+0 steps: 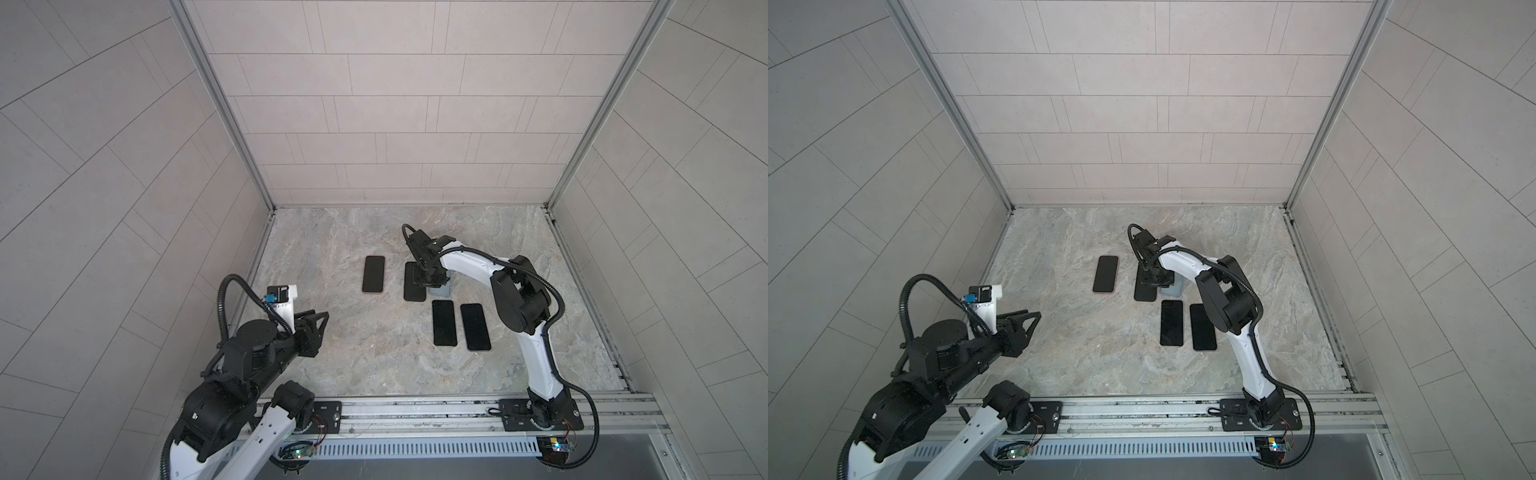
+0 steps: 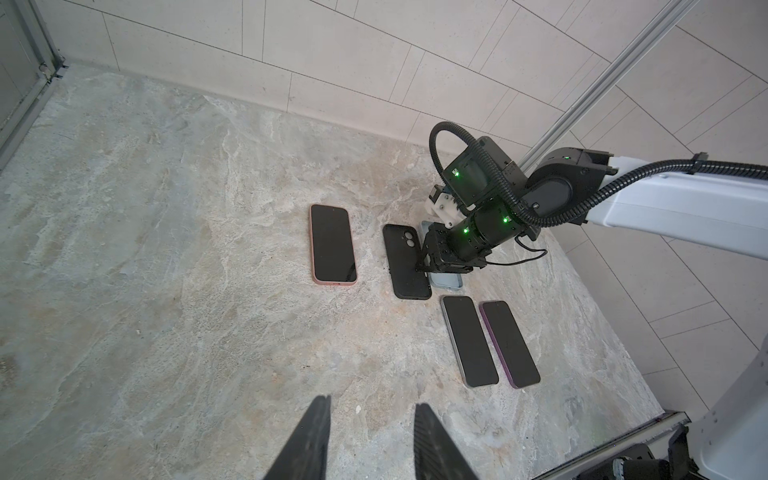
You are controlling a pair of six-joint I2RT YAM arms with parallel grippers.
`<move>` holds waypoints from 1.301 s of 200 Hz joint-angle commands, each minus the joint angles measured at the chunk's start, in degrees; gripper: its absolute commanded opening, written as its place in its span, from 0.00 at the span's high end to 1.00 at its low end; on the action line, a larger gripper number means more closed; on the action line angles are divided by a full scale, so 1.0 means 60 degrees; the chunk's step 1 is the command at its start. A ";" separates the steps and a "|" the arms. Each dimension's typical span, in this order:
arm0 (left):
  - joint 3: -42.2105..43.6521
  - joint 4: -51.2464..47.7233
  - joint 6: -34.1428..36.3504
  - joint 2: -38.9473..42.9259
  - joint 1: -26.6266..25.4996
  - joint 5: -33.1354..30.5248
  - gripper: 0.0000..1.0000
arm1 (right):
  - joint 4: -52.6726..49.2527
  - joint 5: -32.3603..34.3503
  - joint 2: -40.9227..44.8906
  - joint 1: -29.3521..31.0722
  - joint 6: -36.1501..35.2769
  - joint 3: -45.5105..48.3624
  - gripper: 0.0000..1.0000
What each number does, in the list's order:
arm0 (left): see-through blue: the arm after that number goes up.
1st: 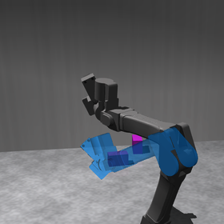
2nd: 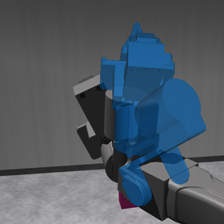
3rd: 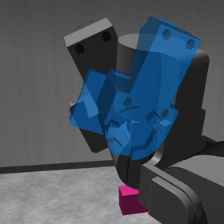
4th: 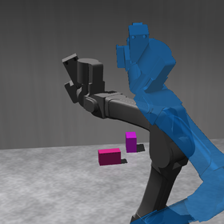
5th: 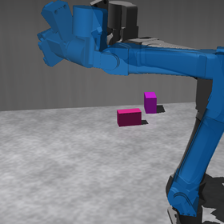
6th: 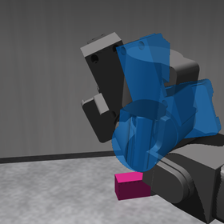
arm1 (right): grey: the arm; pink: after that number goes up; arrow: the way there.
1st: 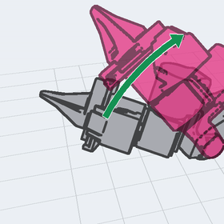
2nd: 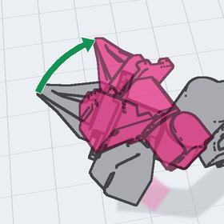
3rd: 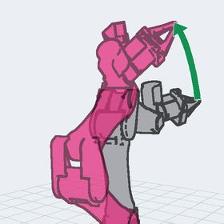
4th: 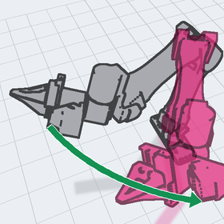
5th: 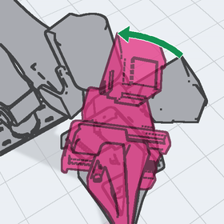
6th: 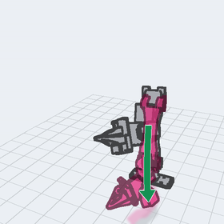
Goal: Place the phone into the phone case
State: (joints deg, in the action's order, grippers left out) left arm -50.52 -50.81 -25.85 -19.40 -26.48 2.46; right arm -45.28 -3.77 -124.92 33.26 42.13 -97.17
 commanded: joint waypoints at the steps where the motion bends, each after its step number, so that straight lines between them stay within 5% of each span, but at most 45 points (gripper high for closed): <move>1: 0.0041 0.0139 0.0128 -0.0033 0.0063 -0.0061 0.62 | -0.0411 0.0586 0.0259 0.0075 -0.0080 -0.0222 0.60; 49: 0.0033 0.0137 0.0129 -0.0012 0.0077 -0.0052 0.62 | -0.0602 0.1125 0.0364 0.0397 -0.0457 -0.0534 0.62; 202: 0.0030 0.0147 0.0133 0.0025 0.0075 -0.0068 0.62 | -0.0371 0.0461 -0.0270 0.0124 0.0097 0.0118 0.68; 240: 0.0040 0.0147 0.0128 0.0029 0.0077 -0.0081 0.61 | -0.0474 0.0691 -0.0185 0.0106 0.0125 0.0161 0.84; 260: 0.0029 0.0142 0.0125 0.0027 0.0077 -0.0074 0.62 | -0.0489 0.0660 -0.0200 0.0103 0.0098 0.0157 1.00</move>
State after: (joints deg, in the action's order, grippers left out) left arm -50.52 -50.81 -25.85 -19.40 -26.37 2.44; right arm -45.47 -1.37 -125.91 34.15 42.04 -97.86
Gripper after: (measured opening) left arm 0.385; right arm 0.062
